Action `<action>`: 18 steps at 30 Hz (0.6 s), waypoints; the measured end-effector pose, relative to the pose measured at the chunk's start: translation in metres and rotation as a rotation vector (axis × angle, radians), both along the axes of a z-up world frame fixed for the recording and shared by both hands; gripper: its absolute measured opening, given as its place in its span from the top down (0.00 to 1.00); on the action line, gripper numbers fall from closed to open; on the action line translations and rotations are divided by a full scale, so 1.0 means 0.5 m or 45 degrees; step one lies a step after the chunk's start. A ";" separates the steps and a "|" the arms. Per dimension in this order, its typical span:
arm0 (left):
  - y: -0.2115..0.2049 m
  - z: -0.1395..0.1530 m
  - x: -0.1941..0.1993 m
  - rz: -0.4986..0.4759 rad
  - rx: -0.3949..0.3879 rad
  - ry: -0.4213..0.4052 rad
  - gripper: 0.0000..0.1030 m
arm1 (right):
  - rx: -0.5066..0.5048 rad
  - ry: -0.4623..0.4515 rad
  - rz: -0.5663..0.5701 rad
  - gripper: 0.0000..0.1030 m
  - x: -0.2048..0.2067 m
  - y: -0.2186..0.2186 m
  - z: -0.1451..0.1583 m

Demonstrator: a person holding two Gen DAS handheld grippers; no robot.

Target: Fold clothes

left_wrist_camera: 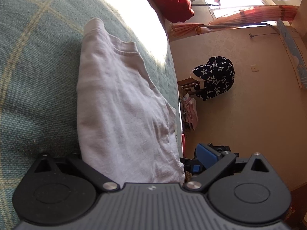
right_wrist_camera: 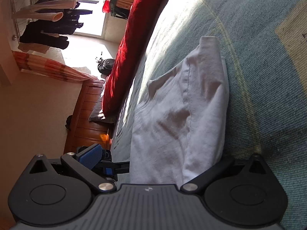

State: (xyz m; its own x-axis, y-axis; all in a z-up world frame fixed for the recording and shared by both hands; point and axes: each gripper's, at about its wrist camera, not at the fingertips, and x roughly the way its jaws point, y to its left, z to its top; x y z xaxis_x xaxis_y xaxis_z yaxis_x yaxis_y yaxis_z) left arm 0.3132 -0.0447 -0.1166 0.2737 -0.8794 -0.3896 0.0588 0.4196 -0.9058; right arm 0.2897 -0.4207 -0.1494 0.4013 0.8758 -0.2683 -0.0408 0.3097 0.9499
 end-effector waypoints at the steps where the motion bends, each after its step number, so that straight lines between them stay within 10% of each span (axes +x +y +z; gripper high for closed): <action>1: 0.001 0.004 -0.002 0.000 -0.004 -0.008 0.05 | -0.003 0.003 -0.003 0.00 0.000 0.001 0.001; 10: 0.027 0.006 -0.006 0.053 0.026 -0.016 0.34 | -0.033 -0.040 0.024 0.00 -0.009 0.010 0.015; 18: 0.027 0.004 0.006 0.063 0.008 -0.003 0.34 | 0.056 -0.026 -0.007 0.00 -0.006 0.002 0.004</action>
